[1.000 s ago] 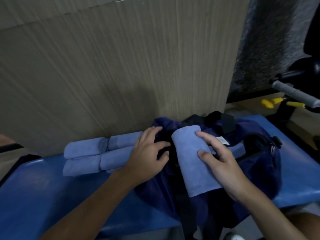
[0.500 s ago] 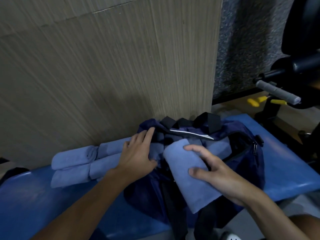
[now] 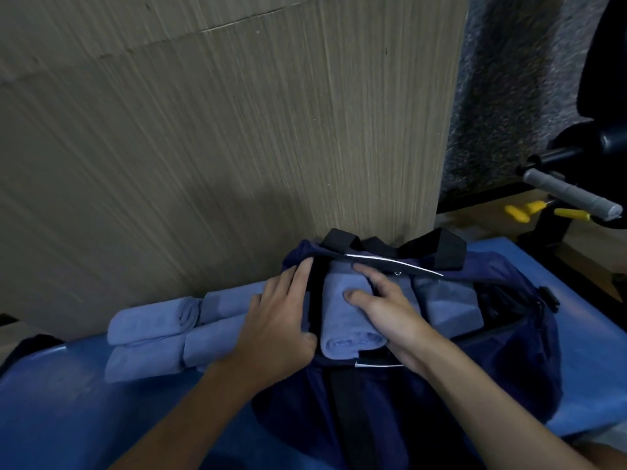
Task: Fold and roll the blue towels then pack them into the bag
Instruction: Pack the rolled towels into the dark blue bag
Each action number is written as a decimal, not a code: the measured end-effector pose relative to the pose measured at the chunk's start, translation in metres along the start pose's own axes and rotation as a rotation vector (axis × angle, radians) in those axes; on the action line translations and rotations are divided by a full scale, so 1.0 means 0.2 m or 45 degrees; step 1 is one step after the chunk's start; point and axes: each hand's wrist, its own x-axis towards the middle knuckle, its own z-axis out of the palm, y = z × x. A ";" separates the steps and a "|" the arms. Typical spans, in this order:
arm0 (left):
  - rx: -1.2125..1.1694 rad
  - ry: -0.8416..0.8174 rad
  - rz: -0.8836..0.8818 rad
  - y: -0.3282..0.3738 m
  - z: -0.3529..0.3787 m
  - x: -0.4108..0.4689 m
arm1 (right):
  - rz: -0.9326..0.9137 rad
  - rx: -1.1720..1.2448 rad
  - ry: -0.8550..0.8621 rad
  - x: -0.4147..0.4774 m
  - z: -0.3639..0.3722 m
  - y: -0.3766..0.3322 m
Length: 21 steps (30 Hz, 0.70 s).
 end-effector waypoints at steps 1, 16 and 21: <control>-0.031 0.024 0.008 -0.01 0.01 0.00 | 0.002 0.002 -0.021 0.02 0.03 0.00; -0.057 0.045 0.040 -0.23 0.00 0.03 | -0.101 -0.542 -0.017 0.22 0.20 0.13; -0.208 -0.049 -0.014 -0.29 -0.01 0.02 | -0.291 -0.254 0.158 0.23 0.22 0.15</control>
